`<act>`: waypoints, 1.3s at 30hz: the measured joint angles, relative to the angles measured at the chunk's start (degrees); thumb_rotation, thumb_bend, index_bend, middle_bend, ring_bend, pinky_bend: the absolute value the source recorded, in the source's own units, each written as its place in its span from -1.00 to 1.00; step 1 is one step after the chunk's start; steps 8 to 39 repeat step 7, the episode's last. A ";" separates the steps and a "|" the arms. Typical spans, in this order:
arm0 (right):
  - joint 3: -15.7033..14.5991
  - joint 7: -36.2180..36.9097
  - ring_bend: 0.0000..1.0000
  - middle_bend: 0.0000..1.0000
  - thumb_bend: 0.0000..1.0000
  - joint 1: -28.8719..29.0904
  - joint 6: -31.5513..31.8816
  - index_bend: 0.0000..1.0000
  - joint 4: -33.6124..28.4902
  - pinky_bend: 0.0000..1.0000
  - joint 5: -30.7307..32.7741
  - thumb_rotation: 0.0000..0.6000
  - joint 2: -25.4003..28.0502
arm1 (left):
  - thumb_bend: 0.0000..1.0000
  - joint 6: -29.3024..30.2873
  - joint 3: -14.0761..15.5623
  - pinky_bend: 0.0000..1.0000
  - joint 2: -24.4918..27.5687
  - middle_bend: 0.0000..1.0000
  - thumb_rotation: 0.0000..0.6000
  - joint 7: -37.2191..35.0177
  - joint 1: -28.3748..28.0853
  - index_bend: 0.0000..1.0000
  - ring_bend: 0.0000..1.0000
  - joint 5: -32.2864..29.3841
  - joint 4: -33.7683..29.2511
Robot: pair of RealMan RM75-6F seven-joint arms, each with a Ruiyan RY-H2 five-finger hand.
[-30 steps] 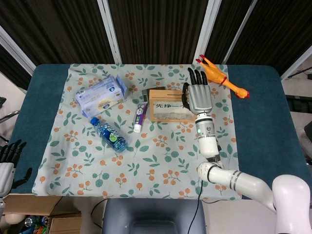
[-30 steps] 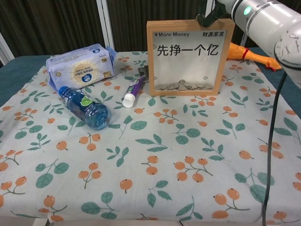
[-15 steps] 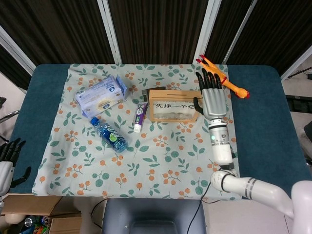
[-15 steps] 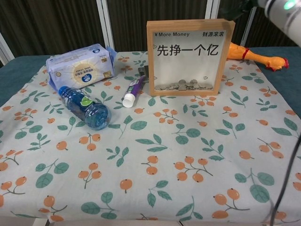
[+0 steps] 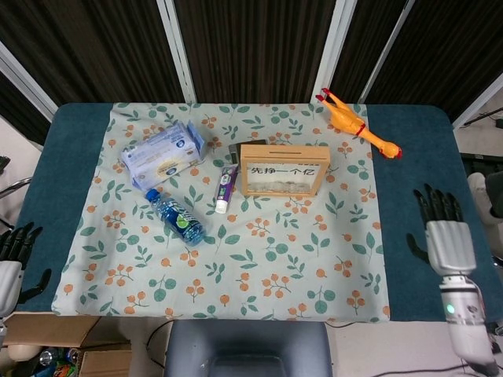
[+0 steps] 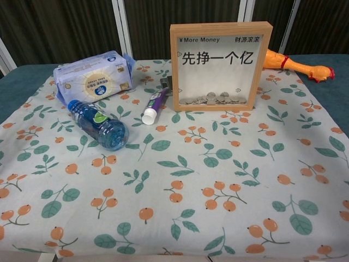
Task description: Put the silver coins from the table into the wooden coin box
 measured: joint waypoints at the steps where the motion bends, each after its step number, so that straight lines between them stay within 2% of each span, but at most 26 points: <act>1: -1.16 1.01 -1.00 -1.00 -0.01 -1.78 1.09 -1.00 0.82 -1.00 -0.93 1.00 -0.08 | -0.25 0.09 -0.07 -1.00 0.16 -1.00 1.00 0.17 0.06 -1.00 -1.00 -0.09 -0.19; 4: -2.87 3.21 -1.00 -1.00 -0.01 -5.20 3.02 -1.00 2.43 -1.00 -2.10 1.00 -0.98 | -0.25 -0.06 -0.05 -1.00 0.37 -1.00 1.00 0.31 0.14 -1.00 -1.00 -0.28 -0.33; 7: -3.25 4.33 -1.00 -1.00 -0.01 -7.07 3.46 -1.00 3.59 -1.00 -2.28 1.00 -2.45 | -0.25 -0.40 0.07 -1.00 0.32 -1.00 1.00 0.35 0.13 -1.00 -1.00 -0.38 -0.15; 39: -3.25 4.33 -1.00 -1.00 -0.01 -7.07 3.46 -1.00 3.59 -1.00 -2.28 1.00 -2.45 | -0.25 -0.40 0.07 -1.00 0.32 -1.00 1.00 0.35 0.13 -1.00 -1.00 -0.38 -0.15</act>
